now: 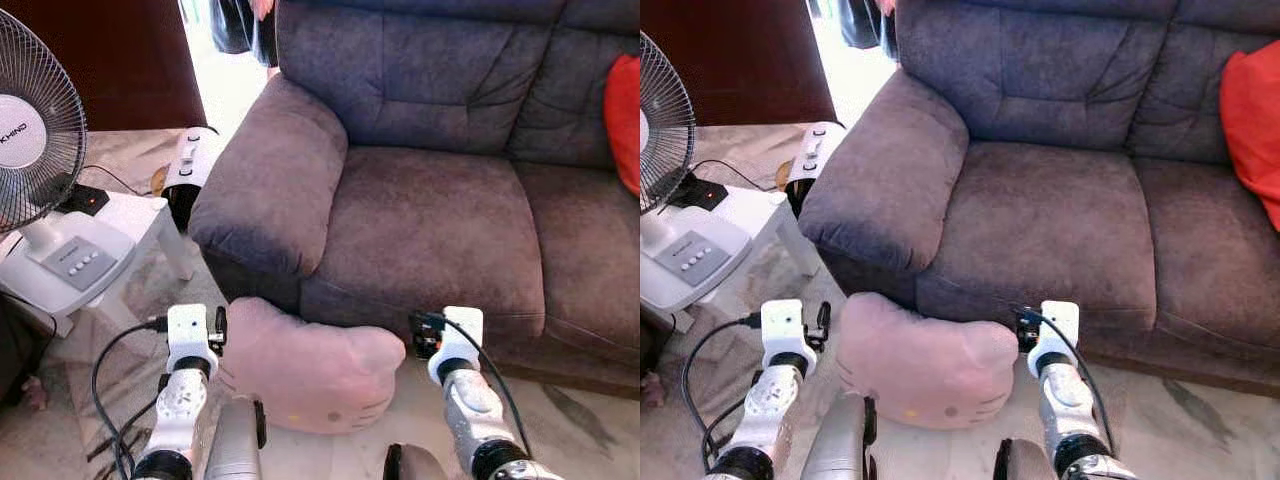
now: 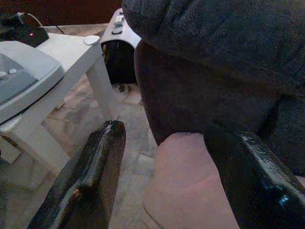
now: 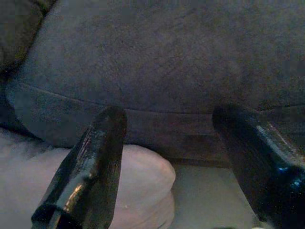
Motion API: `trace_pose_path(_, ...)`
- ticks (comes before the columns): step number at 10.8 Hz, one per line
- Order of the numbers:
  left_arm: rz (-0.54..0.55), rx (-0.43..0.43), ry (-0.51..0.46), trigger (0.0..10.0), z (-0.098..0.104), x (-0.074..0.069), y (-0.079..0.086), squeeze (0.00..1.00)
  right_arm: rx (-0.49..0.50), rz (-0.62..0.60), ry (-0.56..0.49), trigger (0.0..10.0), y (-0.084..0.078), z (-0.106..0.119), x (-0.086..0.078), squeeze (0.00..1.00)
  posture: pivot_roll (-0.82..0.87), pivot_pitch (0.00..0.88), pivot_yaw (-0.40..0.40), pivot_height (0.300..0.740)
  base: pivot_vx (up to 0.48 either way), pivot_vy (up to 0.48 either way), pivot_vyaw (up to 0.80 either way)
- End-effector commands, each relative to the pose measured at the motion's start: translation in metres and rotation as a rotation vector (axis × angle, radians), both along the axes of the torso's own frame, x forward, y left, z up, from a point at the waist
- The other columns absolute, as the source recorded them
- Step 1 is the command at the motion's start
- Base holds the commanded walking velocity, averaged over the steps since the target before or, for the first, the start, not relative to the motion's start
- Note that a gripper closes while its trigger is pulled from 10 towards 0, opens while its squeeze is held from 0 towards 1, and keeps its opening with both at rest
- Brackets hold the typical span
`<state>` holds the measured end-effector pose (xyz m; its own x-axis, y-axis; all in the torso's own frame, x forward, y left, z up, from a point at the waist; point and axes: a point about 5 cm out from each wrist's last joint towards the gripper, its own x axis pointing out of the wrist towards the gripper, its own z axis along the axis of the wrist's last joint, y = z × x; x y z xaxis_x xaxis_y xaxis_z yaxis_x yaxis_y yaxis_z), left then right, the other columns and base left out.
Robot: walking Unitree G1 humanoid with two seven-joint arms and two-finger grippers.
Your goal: Move the pillow to the sofa from floor
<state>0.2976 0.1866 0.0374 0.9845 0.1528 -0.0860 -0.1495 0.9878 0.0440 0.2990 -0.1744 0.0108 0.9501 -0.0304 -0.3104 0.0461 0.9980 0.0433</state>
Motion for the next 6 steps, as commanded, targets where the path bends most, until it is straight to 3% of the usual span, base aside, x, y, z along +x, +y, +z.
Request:
trace_pose_path(1,0.018,-0.019,-0.033,10.0,0.004,0.001,0.002,0.00,0.002,0.006,0.013,10.0,0.002,-0.005,-0.005,0.00,0.12,0.118,-0.037,0.601,0.000,0.000,0.00)
trace_pose_path(6,-0.035,-0.003,-0.035,10.0,0.002,-0.001,-0.003,0.00,0.007,0.060,-0.068,10.0,0.012,0.003,-0.002,0.00,0.11,0.099,-0.031,0.601,0.000,0.000,0.00)
